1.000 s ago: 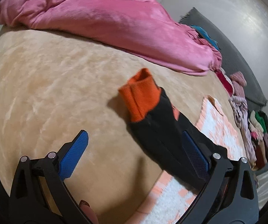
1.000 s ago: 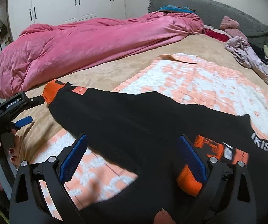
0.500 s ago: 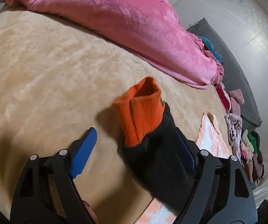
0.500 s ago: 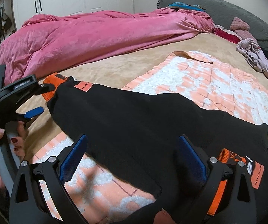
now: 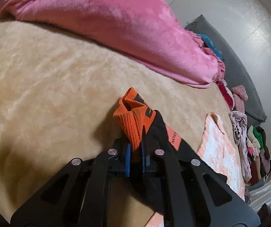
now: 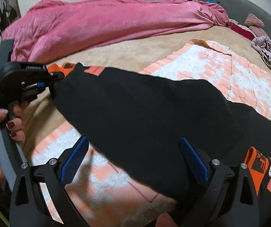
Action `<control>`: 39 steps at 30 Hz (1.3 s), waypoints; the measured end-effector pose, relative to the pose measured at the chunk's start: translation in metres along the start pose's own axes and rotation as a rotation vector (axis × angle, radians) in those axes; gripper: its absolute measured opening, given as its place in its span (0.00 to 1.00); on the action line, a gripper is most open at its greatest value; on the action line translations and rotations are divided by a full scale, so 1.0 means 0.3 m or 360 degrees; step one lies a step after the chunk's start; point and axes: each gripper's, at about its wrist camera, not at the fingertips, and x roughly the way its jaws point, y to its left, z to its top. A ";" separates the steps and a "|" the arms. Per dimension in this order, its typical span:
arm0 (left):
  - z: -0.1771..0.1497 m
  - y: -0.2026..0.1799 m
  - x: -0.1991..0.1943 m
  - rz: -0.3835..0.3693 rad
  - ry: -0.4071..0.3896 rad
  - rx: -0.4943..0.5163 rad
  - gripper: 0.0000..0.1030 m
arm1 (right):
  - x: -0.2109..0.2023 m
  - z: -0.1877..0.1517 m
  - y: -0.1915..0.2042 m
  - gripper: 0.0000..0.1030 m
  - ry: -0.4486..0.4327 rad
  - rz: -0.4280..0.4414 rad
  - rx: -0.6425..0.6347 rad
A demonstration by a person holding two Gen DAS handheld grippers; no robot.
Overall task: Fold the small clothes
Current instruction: 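Fold the held sleeve across the sweatshirt body with the left gripper, release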
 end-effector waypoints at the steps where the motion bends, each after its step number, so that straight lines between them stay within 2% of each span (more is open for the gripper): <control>1: 0.001 -0.005 -0.012 -0.0016 -0.0017 0.0016 0.02 | -0.013 -0.001 -0.004 0.94 -0.0014 0.0009 0.0013; 8: -0.002 -0.041 -0.093 -0.0146 -0.0105 0.0110 0.02 | -0.139 -0.033 -0.070 0.94 -0.0129 -0.0005 0.0119; 13: -0.027 -0.095 -0.141 -0.0182 -0.0163 0.0230 0.02 | -0.236 -0.080 -0.146 0.94 -0.0217 -0.0076 0.0228; 17: -0.054 -0.154 -0.170 -0.0221 -0.0203 0.0338 0.02 | -0.323 -0.148 -0.229 0.94 -0.0274 -0.0161 0.0354; 22: -0.108 -0.227 -0.221 -0.0333 -0.0211 0.0421 0.02 | -0.417 -0.267 -0.335 0.94 -0.0292 -0.0256 0.0513; 29: -0.211 -0.368 -0.275 -0.0476 -0.0164 0.0590 0.02 | -0.545 -0.416 -0.469 0.94 -0.0318 -0.0388 0.0682; 32: -0.283 -0.446 -0.276 -0.0555 -0.0073 0.0682 0.02 | -0.595 -0.471 -0.521 0.94 -0.0337 -0.0437 0.0751; 39: -0.457 -0.596 -0.286 -0.0640 0.0034 0.0926 0.02 | -0.684 -0.563 -0.602 0.94 -0.0365 -0.0529 0.0826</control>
